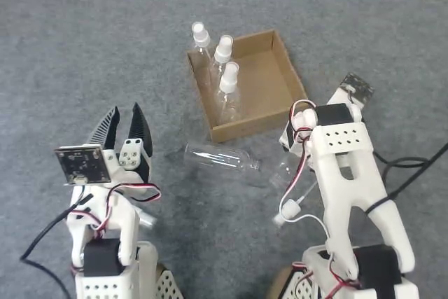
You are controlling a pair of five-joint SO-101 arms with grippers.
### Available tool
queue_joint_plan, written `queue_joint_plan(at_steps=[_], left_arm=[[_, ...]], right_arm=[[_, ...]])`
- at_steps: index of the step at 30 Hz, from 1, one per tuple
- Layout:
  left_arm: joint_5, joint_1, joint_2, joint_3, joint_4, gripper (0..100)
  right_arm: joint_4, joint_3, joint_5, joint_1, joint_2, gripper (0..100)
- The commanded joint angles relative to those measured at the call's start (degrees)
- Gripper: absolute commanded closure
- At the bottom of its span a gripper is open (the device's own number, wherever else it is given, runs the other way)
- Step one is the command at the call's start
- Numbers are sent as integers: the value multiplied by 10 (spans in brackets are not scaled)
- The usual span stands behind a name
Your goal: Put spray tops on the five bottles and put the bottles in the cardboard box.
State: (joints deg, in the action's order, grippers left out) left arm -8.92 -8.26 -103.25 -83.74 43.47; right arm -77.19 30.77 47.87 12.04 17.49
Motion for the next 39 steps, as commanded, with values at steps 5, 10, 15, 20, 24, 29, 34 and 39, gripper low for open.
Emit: queue_joint_plan(at_steps=[5, 10, 15, 20, 24, 29, 34, 39], left_arm=[[7, -4, -9, 6, -19, 889], [7, -4, -9, 6, -19, 889], [7, -4, -9, 6, -19, 889], [7, -4, -9, 6, -19, 889], [7, -4, -9, 6, -19, 889], [7, -4, -9, 6, -18, 889], [7, -4, -9, 5, -18, 889], [7, -4, -9, 4, -19, 889]], right_arm=[[111, 44, 19, -7, 31, 946], [138, 51, 99, -7, 28, 946], [142, 52, 131, -8, 27, 946], [141, 52, 145, -7, 27, 946], [141, 52, 143, -7, 27, 942], [141, 52, 142, -7, 27, 853], [136, 52, 142, -6, 28, 756], [135, 52, 125, -7, 33, 756]])
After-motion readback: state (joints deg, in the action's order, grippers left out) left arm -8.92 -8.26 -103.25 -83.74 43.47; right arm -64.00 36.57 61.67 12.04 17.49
